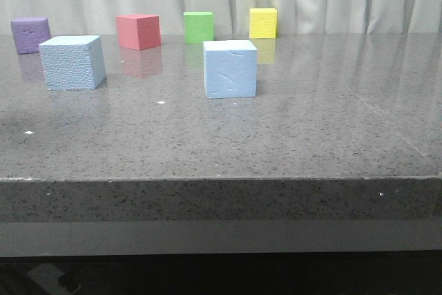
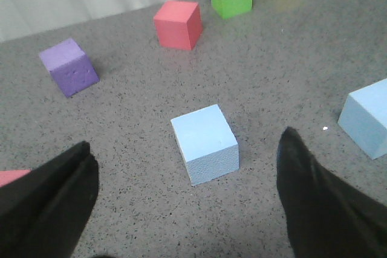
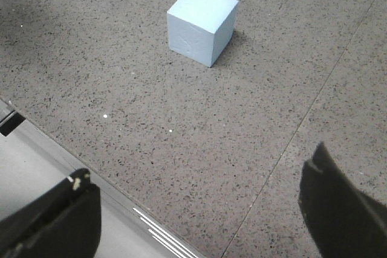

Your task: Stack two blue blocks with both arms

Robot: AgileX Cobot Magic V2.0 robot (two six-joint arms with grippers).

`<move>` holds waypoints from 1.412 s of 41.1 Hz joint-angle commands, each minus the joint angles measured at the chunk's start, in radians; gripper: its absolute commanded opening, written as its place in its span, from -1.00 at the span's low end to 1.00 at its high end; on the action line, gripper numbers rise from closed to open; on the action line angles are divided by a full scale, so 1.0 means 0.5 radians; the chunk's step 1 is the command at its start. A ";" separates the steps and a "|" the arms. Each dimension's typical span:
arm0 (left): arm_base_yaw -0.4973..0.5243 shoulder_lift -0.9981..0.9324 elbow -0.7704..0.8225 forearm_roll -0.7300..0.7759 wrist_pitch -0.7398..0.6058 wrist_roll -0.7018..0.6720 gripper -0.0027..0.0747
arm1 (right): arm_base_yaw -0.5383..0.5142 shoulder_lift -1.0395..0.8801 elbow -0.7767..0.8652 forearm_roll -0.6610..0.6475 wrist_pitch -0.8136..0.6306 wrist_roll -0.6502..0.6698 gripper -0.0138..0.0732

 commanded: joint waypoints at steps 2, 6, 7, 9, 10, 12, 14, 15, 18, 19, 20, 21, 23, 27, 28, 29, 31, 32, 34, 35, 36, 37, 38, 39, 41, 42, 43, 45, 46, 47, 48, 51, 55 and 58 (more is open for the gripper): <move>-0.020 0.242 -0.261 0.023 -0.009 -0.135 0.59 | -0.013 -0.003 -0.052 0.019 -0.136 -0.009 0.85; -0.016 0.477 -0.453 0.022 0.110 -0.202 0.59 | -0.013 -0.003 -0.052 0.019 -0.136 -0.009 0.85; -0.016 0.523 -0.491 0.022 0.141 -0.219 0.59 | -0.013 -0.003 -0.052 0.019 -0.136 -0.009 0.85; -0.016 0.627 -0.577 0.022 0.187 -0.231 0.59 | -0.013 -0.003 -0.052 0.019 -0.136 -0.009 0.85; -0.016 0.669 -0.611 0.022 0.205 -0.231 0.59 | -0.013 -0.003 -0.052 0.019 -0.136 -0.009 0.85; -0.016 0.778 -0.700 0.018 0.253 -0.231 0.59 | -0.013 -0.003 -0.052 0.019 -0.136 -0.009 0.85; -0.016 0.866 -0.777 0.018 0.320 -0.240 0.59 | -0.013 -0.003 -0.052 0.019 -0.136 -0.009 0.85; -0.016 0.914 -0.819 0.018 0.350 -0.268 0.59 | -0.013 -0.003 -0.052 0.019 -0.136 -0.009 0.85; -0.012 1.023 -0.919 0.035 0.431 -0.347 0.59 | -0.013 -0.003 -0.052 0.019 -0.136 -0.009 0.85; -0.012 1.052 -0.947 0.047 0.456 -0.378 0.59 | -0.013 -0.003 -0.052 0.019 -0.136 -0.009 0.85; -0.012 1.089 -0.979 0.051 0.476 -0.410 0.59 | -0.013 -0.003 -0.052 0.019 -0.136 -0.009 0.85; -0.012 1.114 -1.000 0.051 0.485 -0.442 0.59 | -0.013 -0.003 -0.052 0.019 -0.136 -0.009 0.85; -0.012 1.170 -1.044 0.051 0.494 -0.506 0.59 | -0.013 -0.003 -0.052 0.019 -0.136 -0.009 0.85; -0.012 1.264 -1.101 0.047 0.497 -0.550 0.59 | -0.013 -0.003 -0.052 0.019 -0.136 -0.009 0.85; -0.012 1.282 -1.108 0.043 0.497 -0.550 0.59 | -0.013 -0.003 -0.052 0.019 -0.136 -0.009 0.85; -0.012 1.301 -1.113 0.043 0.497 -0.550 0.59 | -0.013 -0.003 -0.052 0.019 -0.136 -0.009 0.85; -0.012 1.338 -1.113 0.043 0.497 -0.550 0.59 | -0.013 -0.003 -0.052 0.019 -0.136 -0.009 0.85; -0.012 1.350 -1.113 0.043 0.499 -0.550 0.59 | -0.013 -0.003 -0.052 0.019 -0.136 -0.009 0.85; -0.012 1.385 -1.113 0.043 0.503 -0.550 0.59 | -0.013 -0.003 -0.052 0.019 -0.136 -0.009 0.85; -0.012 1.407 -1.113 0.043 0.507 -0.559 0.59 | -0.013 -0.003 -0.052 0.019 -0.136 -0.009 0.85; -0.012 1.421 -1.113 0.043 0.504 -0.574 0.59 | -0.013 -0.003 -0.052 0.019 -0.136 -0.009 0.85; -0.012 1.436 -1.113 0.043 0.504 -0.584 0.59 | -0.013 -0.003 -0.052 0.019 -0.136 -0.009 0.85; -0.012 1.457 -1.113 0.043 0.504 -0.604 0.59 | -0.013 -0.003 -0.052 0.019 -0.136 -0.009 0.85; -0.012 1.471 -1.113 0.043 0.504 -0.608 0.59 | -0.013 -0.003 -0.052 0.019 -0.136 -0.009 0.85; -0.012 1.504 -1.113 0.043 0.504 -0.613 0.59 | -0.013 -0.003 -0.052 0.019 -0.136 -0.009 0.85; -0.012 1.514 -1.116 0.043 0.501 -0.613 0.59 | -0.013 -0.003 -0.052 0.019 -0.136 -0.009 0.85; -0.012 1.534 -1.116 0.043 0.496 -0.613 0.59 | -0.013 -0.003 -0.052 0.019 -0.136 -0.009 0.85; -0.012 1.556 -1.116 0.043 0.496 -0.613 0.59 | -0.013 -0.003 -0.052 0.019 -0.136 -0.009 0.85; -0.012 1.576 -1.116 0.043 0.492 -0.613 0.59 | -0.013 -0.003 -0.052 0.019 -0.136 -0.009 0.85; -0.012 1.581 -1.118 0.043 0.492 -0.613 0.59 | -0.013 -0.003 -0.052 0.019 -0.136 -0.009 0.85; -0.012 1.589 -1.118 0.043 0.492 -0.613 0.59 | -0.013 -0.003 -0.052 0.019 -0.136 -0.009 0.85; -0.012 1.605 -1.118 0.043 0.501 -0.613 0.58 | -0.013 -0.003 -0.052 0.019 -0.136 -0.009 0.85; -0.012 1.606 -1.118 0.043 0.509 -0.613 0.49 | -0.013 -0.003 -0.052 0.019 -0.136 -0.009 0.85; -0.012 1.606 -1.118 0.043 0.509 -0.613 0.34 | -0.013 -0.003 -0.052 0.019 -0.136 -0.009 0.85</move>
